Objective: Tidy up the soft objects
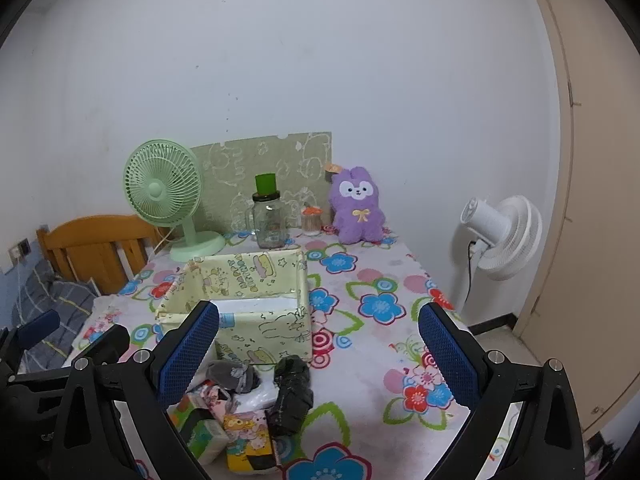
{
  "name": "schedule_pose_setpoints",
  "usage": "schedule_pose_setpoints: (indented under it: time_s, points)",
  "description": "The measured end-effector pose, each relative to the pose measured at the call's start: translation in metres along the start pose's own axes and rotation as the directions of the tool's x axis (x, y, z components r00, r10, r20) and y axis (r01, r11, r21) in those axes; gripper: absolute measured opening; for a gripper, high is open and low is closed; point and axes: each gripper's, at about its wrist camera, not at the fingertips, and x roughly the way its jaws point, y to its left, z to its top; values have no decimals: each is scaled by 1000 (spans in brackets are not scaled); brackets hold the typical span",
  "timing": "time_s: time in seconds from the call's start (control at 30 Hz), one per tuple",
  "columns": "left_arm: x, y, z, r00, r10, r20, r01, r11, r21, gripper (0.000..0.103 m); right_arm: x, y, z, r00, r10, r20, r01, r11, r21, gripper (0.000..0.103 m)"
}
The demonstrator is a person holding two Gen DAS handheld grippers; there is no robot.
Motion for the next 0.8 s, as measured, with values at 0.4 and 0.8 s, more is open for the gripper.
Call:
schedule_pose_setpoints:
  time_s: [0.4,0.8]
  points:
    - [4,-2,-4,1000,-8,-2,8,1000,2,100,4,4,-2,1000,17,-9,-17,1000,-2,101]
    - [7,-7,-25,1000,-5,-13,5,999,47,96,9,7,-21,999,11,-34,-12,1000,-9,101]
